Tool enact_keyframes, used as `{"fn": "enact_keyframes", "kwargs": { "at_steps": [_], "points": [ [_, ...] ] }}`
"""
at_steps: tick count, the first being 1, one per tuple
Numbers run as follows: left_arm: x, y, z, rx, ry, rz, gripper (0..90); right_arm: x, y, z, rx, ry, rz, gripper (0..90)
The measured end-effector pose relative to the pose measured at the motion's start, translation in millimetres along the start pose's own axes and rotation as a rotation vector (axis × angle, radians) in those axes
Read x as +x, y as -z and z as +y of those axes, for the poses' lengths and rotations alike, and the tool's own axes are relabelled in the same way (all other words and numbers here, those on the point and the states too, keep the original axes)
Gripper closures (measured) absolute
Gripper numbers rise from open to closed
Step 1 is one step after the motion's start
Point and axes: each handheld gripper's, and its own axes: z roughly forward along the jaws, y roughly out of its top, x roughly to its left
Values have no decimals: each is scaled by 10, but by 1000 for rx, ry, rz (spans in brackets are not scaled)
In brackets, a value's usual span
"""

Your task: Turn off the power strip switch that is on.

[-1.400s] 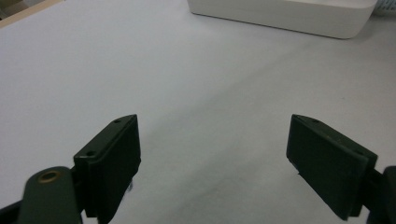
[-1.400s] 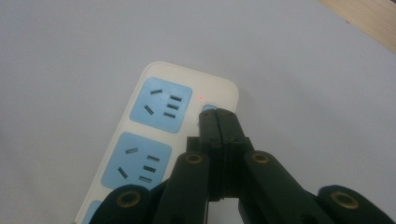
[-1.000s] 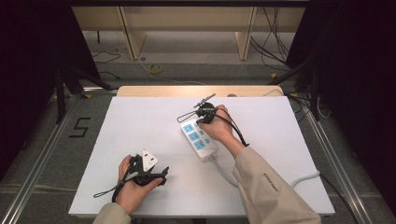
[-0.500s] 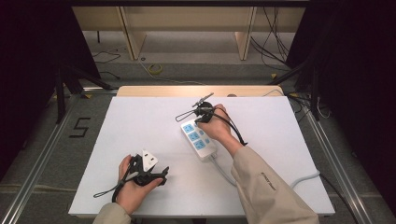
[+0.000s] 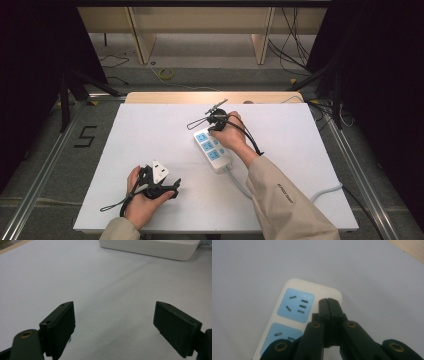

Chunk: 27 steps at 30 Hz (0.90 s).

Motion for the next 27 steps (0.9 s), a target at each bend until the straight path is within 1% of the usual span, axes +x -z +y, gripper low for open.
{"fn": "enact_keyframes", "kwargs": {
  "at_steps": [12, 15, 23, 27],
  "points": [
    [4, 1, 0, 0, 0, 2, 175, 16, -23, 46, -2, 7, 2, 900],
    [5, 3, 0, 0, 0, 1, 174, 20, -30, 55, 0, 0, 3, 900],
    [6, 4, 0, -1, 0, 1, 174, 20, -59, 56, 11, 3, -2, 900],
    [6, 2, 0, 0, 0, 2, 175, 17, -70, 55, 7, 4, -1, 900]
  ]
}}
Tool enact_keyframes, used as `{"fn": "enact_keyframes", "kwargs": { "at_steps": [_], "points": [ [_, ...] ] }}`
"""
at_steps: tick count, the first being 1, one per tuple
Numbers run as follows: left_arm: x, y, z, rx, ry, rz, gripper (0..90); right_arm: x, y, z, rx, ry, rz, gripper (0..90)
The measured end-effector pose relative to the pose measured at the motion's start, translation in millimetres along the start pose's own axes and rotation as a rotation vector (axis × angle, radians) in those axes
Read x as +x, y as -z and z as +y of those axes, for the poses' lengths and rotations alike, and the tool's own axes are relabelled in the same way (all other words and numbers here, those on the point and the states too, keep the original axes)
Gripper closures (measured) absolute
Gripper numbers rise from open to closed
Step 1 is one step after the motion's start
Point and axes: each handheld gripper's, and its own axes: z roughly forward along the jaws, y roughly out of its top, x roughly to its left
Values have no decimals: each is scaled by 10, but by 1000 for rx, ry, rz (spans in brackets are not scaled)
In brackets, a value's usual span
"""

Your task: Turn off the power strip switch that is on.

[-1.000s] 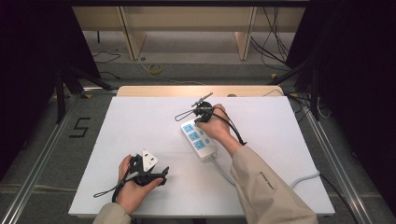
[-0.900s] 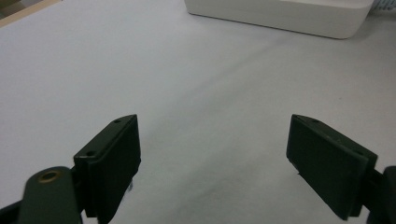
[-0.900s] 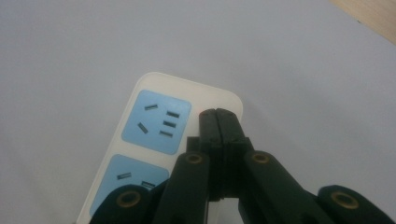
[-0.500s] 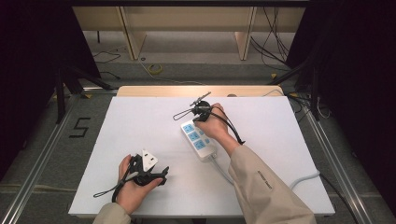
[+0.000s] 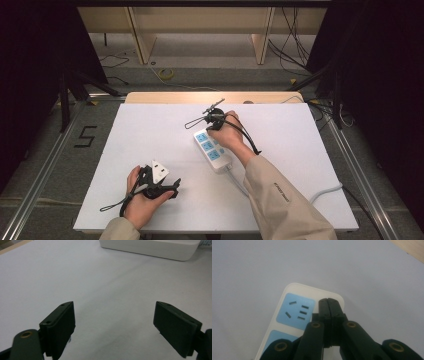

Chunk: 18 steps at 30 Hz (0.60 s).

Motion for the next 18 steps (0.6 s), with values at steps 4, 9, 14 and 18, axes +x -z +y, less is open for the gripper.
{"fn": "enact_keyframes", "kwargs": {
  "at_steps": [4, 9, 14, 18],
  "points": [
    [-3, -1, 2, 0, -1, -1, 174, 0, -8, -3, 4, -2, 0, 900],
    [0, -3, 1, -1, 0, -1, 175, 5, -18, -1, 8, -5, -1, 900],
    [-2, -5, 0, 1, 0, -1, 174, -4, -17, 3, 15, -5, 5, 900],
    [-6, -8, 2, 2, 0, -4, 175, -6, -18, 3, 16, -9, 3, 900]
  ]
}}
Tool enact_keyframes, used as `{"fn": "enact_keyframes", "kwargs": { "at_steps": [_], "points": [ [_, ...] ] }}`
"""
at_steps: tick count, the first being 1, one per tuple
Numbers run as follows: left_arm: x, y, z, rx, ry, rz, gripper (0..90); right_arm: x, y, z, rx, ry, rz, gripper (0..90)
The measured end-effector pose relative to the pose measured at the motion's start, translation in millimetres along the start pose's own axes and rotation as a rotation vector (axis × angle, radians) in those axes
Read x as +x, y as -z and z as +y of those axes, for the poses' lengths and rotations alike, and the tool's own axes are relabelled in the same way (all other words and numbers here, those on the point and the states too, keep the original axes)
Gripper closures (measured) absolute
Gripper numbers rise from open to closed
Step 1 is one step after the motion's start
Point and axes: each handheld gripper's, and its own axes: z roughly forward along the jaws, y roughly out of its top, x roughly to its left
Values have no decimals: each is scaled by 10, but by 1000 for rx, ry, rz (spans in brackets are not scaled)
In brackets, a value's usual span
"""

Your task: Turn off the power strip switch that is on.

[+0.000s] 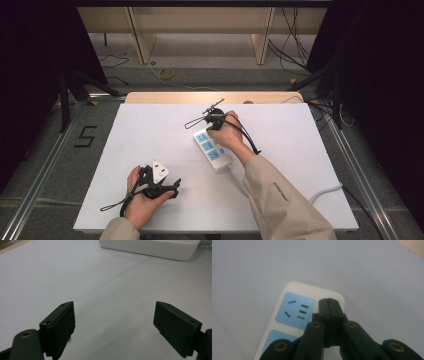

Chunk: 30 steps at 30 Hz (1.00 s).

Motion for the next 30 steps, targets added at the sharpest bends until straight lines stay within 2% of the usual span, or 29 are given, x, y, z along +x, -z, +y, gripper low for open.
{"fn": "enact_keyframes", "kwargs": {
  "at_steps": [27, 30],
  "points": [
    [-19, -7, 5, 3, -2, -2, 174, 35, -14, -5, -3, 2, -25, 900],
    [-20, -8, 6, 2, -3, -2, 174, 42, -12, -7, 10, 6, -26, 900]
  ]
}}
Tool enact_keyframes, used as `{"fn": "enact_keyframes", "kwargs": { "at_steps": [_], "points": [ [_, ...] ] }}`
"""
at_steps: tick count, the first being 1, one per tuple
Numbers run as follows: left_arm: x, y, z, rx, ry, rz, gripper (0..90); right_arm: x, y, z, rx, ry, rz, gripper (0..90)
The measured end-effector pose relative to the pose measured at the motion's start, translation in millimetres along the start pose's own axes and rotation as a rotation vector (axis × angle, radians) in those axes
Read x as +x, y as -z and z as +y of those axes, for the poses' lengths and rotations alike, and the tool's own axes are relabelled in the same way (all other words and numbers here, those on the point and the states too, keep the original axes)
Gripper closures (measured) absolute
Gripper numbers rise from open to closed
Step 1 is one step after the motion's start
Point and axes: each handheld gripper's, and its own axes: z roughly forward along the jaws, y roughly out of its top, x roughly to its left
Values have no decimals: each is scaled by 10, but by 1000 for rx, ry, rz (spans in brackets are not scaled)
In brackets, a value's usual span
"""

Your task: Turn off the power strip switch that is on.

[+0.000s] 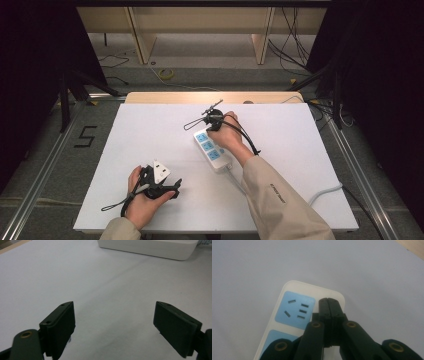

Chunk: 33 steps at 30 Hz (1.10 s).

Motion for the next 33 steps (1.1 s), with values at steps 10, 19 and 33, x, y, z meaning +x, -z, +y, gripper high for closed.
{"fn": "enact_keyframes", "kwargs": {
  "at_steps": [10, 19, 33],
  "points": [
    [2, 1, -2, 0, 0, 2, 174, -2, 3, -11, -9, -12, 6, 900],
    [2, 2, -3, 1, -1, 2, 174, 1, 8, -32, -23, -13, 2, 900],
    [-2, 0, -1, -1, -2, 3, 174, -13, 5, -59, -46, -11, 10, 900]
  ]
}}
